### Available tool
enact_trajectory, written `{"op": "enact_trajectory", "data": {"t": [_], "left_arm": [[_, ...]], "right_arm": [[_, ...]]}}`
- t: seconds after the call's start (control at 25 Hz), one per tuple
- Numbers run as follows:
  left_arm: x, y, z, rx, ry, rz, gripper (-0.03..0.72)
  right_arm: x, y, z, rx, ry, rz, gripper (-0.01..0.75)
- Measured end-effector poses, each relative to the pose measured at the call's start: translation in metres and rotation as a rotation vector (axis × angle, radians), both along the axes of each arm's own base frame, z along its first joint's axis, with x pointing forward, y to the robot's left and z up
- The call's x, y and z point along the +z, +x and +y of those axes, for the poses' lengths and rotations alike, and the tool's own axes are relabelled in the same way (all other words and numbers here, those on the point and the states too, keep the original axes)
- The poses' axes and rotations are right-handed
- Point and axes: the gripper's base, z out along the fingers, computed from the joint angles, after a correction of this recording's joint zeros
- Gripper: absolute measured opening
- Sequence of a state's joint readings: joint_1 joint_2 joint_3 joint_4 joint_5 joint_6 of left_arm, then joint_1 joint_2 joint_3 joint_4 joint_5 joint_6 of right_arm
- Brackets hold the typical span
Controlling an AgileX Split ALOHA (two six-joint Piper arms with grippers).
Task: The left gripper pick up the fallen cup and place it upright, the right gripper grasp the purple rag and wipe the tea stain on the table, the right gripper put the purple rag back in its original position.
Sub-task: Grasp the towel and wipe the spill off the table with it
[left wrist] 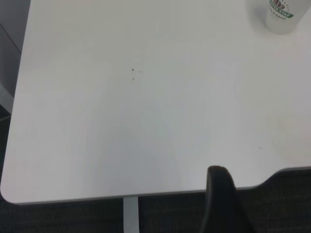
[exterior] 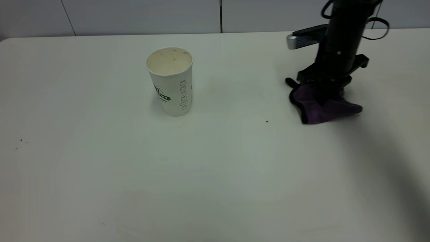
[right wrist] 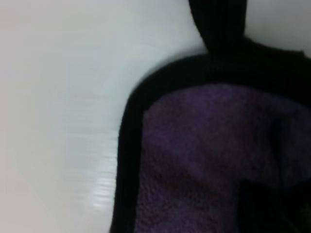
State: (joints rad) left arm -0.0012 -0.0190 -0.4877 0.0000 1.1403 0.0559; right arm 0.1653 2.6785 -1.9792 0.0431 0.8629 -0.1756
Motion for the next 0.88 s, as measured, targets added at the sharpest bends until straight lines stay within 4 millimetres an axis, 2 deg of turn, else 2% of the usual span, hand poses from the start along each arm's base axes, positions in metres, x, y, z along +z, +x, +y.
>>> {"op": "enact_trajectory", "data": {"t": [0.08, 0.2, 0.6, 0.72, 0.88], "left_arm": [[0.000, 0.000, 0.000, 0.000, 0.000, 0.000, 0.475], [0.000, 0.000, 0.000, 0.000, 0.000, 0.000, 0.475], [0.000, 0.000, 0.000, 0.001, -0.001, 0.001, 0.475], [0.000, 0.000, 0.000, 0.001, -0.001, 0.002, 0.475], [0.000, 0.000, 0.000, 0.001, -0.001, 0.002, 0.475]], "right_arm": [[0.000, 0.000, -0.019, -0.063, 0.030, 0.032, 0.079], [0.000, -0.001, -0.034, -0.090, 0.056, 0.074, 0.079], [0.000, -0.006, -0.032, -0.069, 0.129, 0.132, 0.087], [0.000, -0.007, -0.032, -0.067, 0.132, 0.141, 0.139], [0.001, -0.010, -0.030, -0.069, 0.153, 0.176, 0.318]]}}
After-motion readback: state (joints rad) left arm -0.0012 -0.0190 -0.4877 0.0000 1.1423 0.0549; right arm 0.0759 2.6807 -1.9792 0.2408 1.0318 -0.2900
